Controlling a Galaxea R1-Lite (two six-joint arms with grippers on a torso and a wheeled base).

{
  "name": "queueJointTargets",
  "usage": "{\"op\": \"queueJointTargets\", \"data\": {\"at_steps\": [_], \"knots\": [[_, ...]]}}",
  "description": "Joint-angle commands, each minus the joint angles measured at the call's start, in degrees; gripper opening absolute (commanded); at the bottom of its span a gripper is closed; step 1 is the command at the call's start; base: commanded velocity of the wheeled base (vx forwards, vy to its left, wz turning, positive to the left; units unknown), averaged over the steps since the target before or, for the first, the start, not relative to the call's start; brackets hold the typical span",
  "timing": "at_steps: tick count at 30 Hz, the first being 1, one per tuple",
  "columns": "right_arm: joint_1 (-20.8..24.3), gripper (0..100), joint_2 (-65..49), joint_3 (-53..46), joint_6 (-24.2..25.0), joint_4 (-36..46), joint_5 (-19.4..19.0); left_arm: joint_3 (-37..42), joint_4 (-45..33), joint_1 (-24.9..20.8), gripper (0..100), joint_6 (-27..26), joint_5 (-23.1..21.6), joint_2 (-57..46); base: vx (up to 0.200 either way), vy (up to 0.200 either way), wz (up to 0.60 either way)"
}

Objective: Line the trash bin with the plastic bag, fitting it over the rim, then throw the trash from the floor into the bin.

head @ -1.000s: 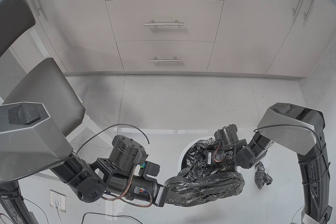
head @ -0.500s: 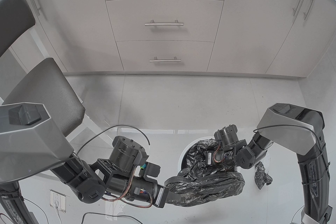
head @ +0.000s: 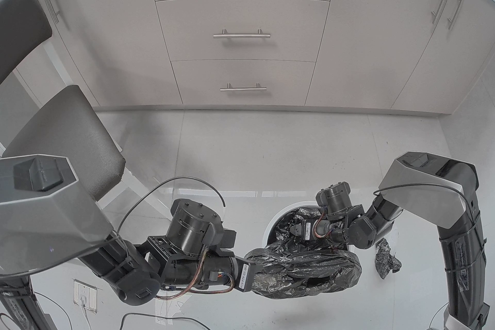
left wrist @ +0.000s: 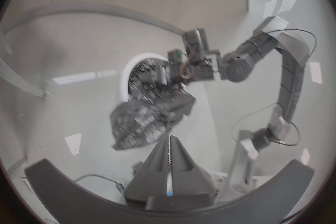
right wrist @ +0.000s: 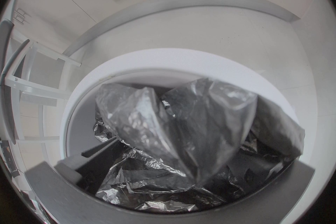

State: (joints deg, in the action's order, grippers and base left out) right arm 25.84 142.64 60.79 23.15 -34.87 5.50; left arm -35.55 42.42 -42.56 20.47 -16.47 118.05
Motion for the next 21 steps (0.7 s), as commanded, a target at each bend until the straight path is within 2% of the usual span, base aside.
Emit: {"op": "queueJointTargets", "data": {"at_steps": [1,5,7,10,12,14,15,16,17,18,19,21], "knots": [[0.0,100,0.53,0.38,-0.03,-0.73,-0.49,0.48,5.92,-3.76,0,-0.34,8.21,0.86,0.0,0.0,0.0],[0.0,100,0.53,0.38,-0.12,-0.91,-0.49,0.83,8.03,-4.73,0,-2.01,8.47,2.09,0.0,0.0,0.0],[0.0,100,0.53,0.38,0.05,-0.99,-0.58,1.27,8.38,-5.17,0,-5.97,9.53,4.2,0.0,0.0,0.0],[0.0,100,0.53,0.38,0.05,-1.08,-0.58,2.59,9.34,-5.69,0,-8.87,9.26,4.64,0.0,0.0,0.0],[0.0,100,0.53,0.38,0.05,-1.08,-0.58,4.26,12.24,-6.05,0,-14.49,9.09,5.08,0.0,0.0,0.0],[0.0,100,0.53,0.38,0.14,-1.08,-0.58,4.7,13.74,-6.05,0,-17.48,9.09,5.61,0.0,0.0,0.0],[0.0,100,0.62,0.38,0.23,-1.08,-0.58,5.14,15.41,-6.05,0,-21.52,9.17,6.22,0.0,0.0,0.0],[0.0,100,0.62,0.38,0.23,-1.08,-0.58,5.14,15.41,-6.05,0,-21.52,9.17,6.22,0.0,0.0,0.0],[0.0,100,0.53,0.29,0.32,-1.08,-0.58,5.4,16.9,-5.69,0,-26.27,9.09,6.58,0.0,0.0,0.0],[0.0,100,0.53,0.29,0.32,-1.08,-0.49,5.4,16.99,-5.61,0,-26.53,9.09,6.58,0.0,0.0,0.0],[0.0,100,0.53,0.29,0.32,-1.17,-0.58,4.87,17.17,-5.52,0,-29.52,9.35,6.75,0.0,0.0,0.0],[0.0,100,0.62,0.38,0.32,-1.17,-0.58,4.52,17.08,-5.43,0,-31.98,9.53,6.75,0.0,0.0,0.0]]}}
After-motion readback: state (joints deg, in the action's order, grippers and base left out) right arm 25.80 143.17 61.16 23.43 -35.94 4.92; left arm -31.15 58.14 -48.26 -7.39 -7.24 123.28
